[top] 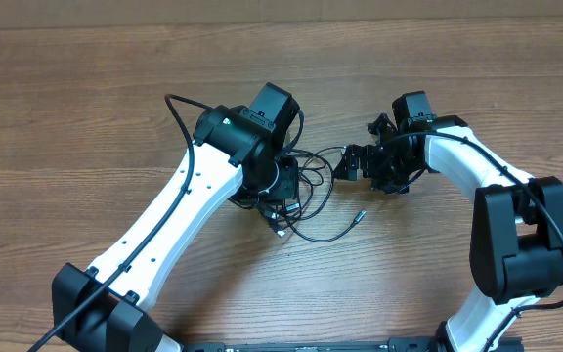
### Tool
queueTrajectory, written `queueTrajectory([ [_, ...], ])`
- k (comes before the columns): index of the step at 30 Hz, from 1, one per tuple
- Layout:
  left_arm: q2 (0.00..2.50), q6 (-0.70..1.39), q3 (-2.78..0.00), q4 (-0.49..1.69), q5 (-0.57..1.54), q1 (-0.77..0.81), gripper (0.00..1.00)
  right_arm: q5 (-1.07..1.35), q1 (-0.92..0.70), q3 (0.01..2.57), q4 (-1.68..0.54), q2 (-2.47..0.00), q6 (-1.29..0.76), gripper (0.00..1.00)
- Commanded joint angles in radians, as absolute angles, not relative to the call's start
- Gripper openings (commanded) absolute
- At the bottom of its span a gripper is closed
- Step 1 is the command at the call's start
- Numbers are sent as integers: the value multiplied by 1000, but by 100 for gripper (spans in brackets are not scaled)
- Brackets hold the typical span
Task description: Untangle cables
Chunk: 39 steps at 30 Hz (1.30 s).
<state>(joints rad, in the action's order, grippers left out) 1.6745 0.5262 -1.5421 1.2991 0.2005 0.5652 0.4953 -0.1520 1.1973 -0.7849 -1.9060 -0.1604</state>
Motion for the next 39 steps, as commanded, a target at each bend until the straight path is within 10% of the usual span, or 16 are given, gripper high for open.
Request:
queueTrajectory([
  [1,1675,554,-1525,1326,200,585,4,562,-151,1190,-776,-1872,-160,100],
  [39,1675,330,-1525,1212,355,651,4,445,-151,1190,-809,-1872,-159,100],
])
